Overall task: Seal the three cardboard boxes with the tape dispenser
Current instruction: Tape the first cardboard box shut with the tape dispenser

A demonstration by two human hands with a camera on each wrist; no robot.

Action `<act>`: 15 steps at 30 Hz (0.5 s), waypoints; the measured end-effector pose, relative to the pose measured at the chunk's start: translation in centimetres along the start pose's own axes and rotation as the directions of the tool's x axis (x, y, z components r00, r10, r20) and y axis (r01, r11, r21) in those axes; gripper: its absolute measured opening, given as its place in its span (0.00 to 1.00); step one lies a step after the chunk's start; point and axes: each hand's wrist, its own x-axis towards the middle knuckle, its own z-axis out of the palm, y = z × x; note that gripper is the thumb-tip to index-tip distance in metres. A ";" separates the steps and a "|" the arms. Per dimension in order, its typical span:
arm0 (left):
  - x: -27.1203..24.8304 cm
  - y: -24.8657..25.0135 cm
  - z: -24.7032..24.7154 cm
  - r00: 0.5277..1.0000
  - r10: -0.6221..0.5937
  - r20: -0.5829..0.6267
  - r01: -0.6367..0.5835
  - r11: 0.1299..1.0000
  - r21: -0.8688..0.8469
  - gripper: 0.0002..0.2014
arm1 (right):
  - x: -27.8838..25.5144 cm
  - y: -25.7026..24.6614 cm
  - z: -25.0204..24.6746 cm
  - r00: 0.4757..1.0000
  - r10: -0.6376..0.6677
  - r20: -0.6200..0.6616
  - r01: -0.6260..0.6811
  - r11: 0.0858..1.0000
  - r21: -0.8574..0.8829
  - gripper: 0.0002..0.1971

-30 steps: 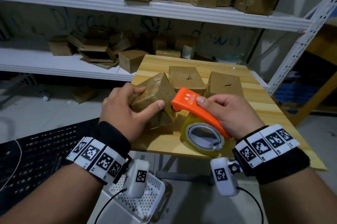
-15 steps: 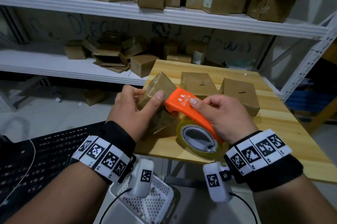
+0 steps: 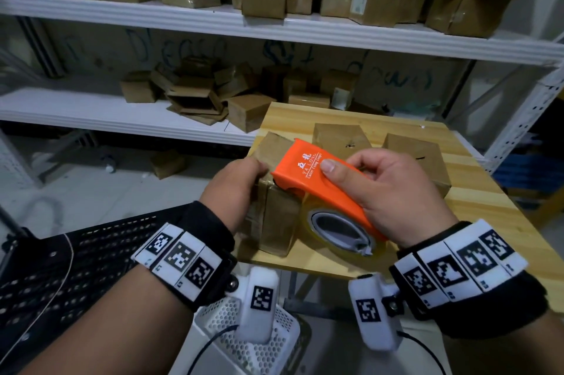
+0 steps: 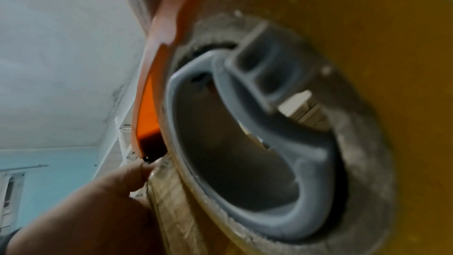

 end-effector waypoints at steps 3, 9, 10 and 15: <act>0.6 -0.2 0.2 0.999 0.041 0.005 -0.041 0.997 -0.070 0.15 | -0.1 -0.1 0.1 1.000 -0.008 -0.008 0.008 0.999 -0.034 0.24; 1.0 -0.4 0.7 0.996 0.078 0.053 -0.065 0.974 -0.216 0.20 | 0.1 -0.3 0.2 0.999 0.021 -0.039 -0.023 0.999 -0.040 0.23; 0.9 -0.3 0.8 0.995 0.097 0.036 -0.087 0.972 -0.216 0.15 | 0.1 -0.4 0.1 0.999 0.030 -0.042 -0.031 0.999 -0.037 0.23; 1.0 -0.8 1.3 0.992 0.124 -0.013 -0.125 0.975 -0.184 0.15 | -0.2 -0.9 -0.7 0.998 0.057 -0.040 -0.061 0.993 -0.102 0.22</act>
